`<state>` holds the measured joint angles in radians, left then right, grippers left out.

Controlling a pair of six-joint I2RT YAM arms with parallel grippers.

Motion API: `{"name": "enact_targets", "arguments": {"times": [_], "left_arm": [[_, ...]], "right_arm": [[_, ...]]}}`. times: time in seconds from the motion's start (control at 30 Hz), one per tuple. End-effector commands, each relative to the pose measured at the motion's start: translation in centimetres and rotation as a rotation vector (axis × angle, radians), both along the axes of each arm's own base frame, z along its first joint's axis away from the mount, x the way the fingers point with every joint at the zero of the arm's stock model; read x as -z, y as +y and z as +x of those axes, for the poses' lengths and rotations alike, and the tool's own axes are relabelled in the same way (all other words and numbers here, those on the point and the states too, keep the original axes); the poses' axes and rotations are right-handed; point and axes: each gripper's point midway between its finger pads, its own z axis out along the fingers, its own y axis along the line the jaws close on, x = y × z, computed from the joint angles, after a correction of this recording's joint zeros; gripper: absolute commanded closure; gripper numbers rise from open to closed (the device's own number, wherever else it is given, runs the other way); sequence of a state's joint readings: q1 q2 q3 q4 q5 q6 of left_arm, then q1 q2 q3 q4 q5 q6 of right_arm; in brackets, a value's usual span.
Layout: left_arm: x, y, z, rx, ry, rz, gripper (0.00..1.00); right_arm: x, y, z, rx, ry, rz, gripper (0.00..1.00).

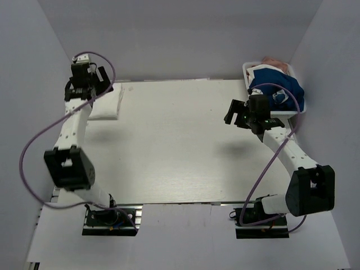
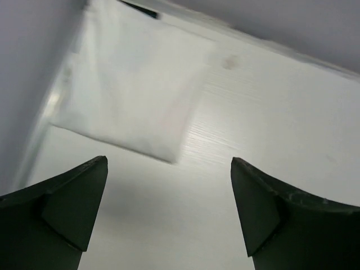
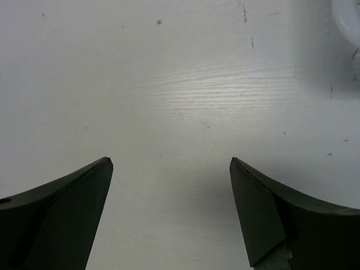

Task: Fold and stack the t-shirts

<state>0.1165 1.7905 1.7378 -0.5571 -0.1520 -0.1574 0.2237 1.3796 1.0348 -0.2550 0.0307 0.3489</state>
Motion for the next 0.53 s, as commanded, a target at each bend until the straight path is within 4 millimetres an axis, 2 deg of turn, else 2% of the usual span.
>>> {"name": "enact_targets", "arguments": {"times": [0.0,0.03,0.07,0.1,0.13,0.17,0.2,0.23,0.27,0.3,0.37,0.4,0.5], "left_arm": [[0.7,-9.0,-4.8,0.183,-0.113,-0.338,0.00],[1.6,-10.9,-8.0,0.230,-0.104,-0.387,0.00],[1.8,-12.1,-9.5,0.247,-0.107,-0.435,0.00],[4.4,-13.6,-11.6,0.285,-0.066,-0.483,0.00],[4.9,-15.1,-13.0,0.330,-0.069,-0.511,0.00],[3.8,-15.9,-14.5,0.373,-0.121,-0.525,0.00],[6.2,-15.9,-15.9,0.361,-0.097,-0.538,0.00],[6.9,-15.8,-16.6,0.345,-0.084,-0.529,0.00],[6.6,-14.9,-16.9,0.298,-0.092,-0.501,0.00],[7.6,-14.6,-17.8,0.268,-0.045,-0.497,0.00],[7.7,-14.4,-18.2,0.256,-0.045,-0.484,0.00],[6.8,-14.4,-18.2,0.263,-0.074,-0.481,0.00],[6.2,-14.6,-18.3,0.278,-0.102,-0.483,0.00]], "right_arm": [[-0.2,1.3,-2.1,-0.067,-0.018,0.075,0.10],[0.7,1.7,-2.7,-0.087,-0.003,0.100,0.10],[1.4,1.8,-3.5,-0.095,0.010,0.109,0.10],[0.4,2.0,-3.9,-0.105,-0.030,0.135,0.10],[1.1,2.3,-4.3,-0.114,-0.024,0.153,0.10],[1.0,2.4,-4.5,-0.119,-0.036,0.163,0.10],[1.4,2.4,-5.3,-0.120,-0.035,0.175,0.10],[1.4,2.5,-5.5,-0.125,-0.047,0.181,0.10],[0.8,2.7,-5.6,-0.144,-0.077,0.186,0.10],[1.3,2.6,-6.1,-0.144,-0.073,0.189,0.10],[0.9,2.7,-6.1,-0.158,-0.099,0.193,0.10],[1.0,2.7,-6.3,-0.157,-0.102,0.197,0.10],[0.4,2.5,-6.5,-0.150,-0.130,0.202,0.10]]}}
